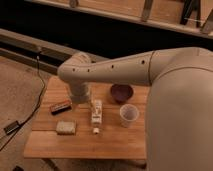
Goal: Place the pepper in the ceramic bowl
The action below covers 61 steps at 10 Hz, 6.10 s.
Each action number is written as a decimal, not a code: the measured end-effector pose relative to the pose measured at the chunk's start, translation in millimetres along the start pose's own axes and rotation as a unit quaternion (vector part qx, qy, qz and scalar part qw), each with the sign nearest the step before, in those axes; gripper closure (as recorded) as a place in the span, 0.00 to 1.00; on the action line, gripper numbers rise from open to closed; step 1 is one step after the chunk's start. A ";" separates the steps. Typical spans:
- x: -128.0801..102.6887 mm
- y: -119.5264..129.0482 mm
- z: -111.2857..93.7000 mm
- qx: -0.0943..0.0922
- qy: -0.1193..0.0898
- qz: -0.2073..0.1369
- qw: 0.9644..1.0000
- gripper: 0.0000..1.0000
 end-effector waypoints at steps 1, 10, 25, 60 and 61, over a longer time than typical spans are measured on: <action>0.0 0.0 -0.2 0.000 0.000 0.000 1.000 0.35; 0.0 0.0 -0.2 0.000 0.000 0.000 1.000 0.35; -8.6 1.9 2.3 -0.002 -0.002 -0.001 1.000 0.35; -285.2 113.9 167.9 0.001 -0.006 -0.143 0.990 0.50; -285.1 112.9 169.6 0.001 -0.003 -0.144 0.990 0.62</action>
